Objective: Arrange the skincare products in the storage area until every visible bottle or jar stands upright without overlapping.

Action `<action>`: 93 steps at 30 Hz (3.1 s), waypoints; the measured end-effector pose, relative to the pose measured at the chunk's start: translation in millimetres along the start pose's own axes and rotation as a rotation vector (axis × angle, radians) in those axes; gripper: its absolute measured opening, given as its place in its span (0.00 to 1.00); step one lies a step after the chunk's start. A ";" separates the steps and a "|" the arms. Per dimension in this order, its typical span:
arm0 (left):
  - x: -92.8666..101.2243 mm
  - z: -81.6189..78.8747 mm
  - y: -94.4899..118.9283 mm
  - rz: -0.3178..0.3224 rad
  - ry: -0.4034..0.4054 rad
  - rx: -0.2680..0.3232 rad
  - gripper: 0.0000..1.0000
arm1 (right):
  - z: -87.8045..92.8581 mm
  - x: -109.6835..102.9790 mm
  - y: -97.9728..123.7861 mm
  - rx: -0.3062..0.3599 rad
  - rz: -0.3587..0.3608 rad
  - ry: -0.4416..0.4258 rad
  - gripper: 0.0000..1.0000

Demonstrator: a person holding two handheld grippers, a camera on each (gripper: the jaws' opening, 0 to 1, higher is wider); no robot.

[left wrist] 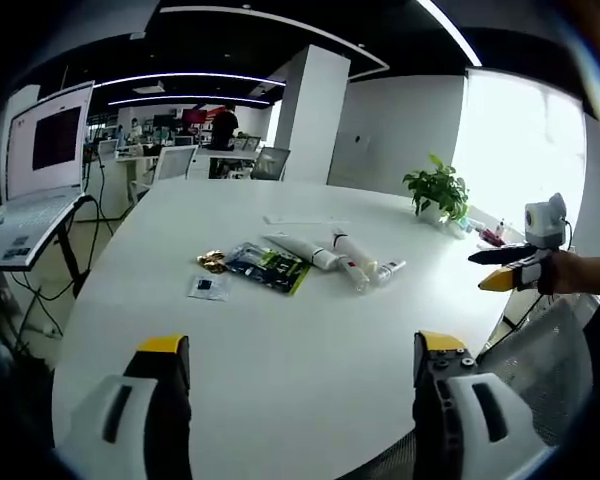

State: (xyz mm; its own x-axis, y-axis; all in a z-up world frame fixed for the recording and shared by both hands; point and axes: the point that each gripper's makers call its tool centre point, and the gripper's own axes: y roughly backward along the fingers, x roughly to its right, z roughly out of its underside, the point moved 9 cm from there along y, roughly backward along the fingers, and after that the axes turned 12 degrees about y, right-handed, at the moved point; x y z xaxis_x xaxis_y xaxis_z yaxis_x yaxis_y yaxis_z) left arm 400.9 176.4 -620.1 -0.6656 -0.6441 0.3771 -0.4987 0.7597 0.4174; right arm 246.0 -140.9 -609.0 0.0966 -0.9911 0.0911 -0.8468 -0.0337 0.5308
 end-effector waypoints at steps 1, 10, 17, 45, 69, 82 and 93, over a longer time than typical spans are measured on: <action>-0.3 -0.1 0.2 -0.001 0.003 0.002 0.87 | -5.3 1.4 -2.7 0.004 -0.002 0.006 0.98; -1.8 -0.5 1.0 -0.006 0.013 0.008 0.86 | -31.0 14.1 -17.9 0.012 0.002 0.058 0.96; -3.0 -0.4 1.4 -0.017 0.006 0.005 0.85 | -36.8 18.3 -27.4 -0.011 -0.008 0.101 0.94; -6.5 -1.0 2.7 -0.017 0.048 0.015 0.81 | -115.7 16.6 -66.0 0.034 -0.086 0.248 0.88; -8.6 -1.0 4.0 -0.057 0.004 0.010 0.78 | -111.3 29.3 -128.0 -0.092 -0.156 0.213 0.76; -10.2 -2.6 4.9 -0.080 -0.020 0.017 0.79 | -109.2 36.1 -170.1 -0.153 -0.211 0.241 0.73; -11.7 -0.7 3.6 -0.096 -0.034 -0.003 0.78 | -107.5 43.7 -210.9 -0.197 -0.229 0.220 0.70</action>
State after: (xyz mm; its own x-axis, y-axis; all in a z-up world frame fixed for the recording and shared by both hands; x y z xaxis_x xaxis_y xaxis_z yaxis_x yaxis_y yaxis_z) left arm 407.3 186.6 -622.5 -0.6332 -0.7105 0.3068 -0.5595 0.6942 0.4529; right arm 485.0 -163.4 -626.3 0.4007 -0.9085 0.1188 -0.6751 -0.2051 0.7087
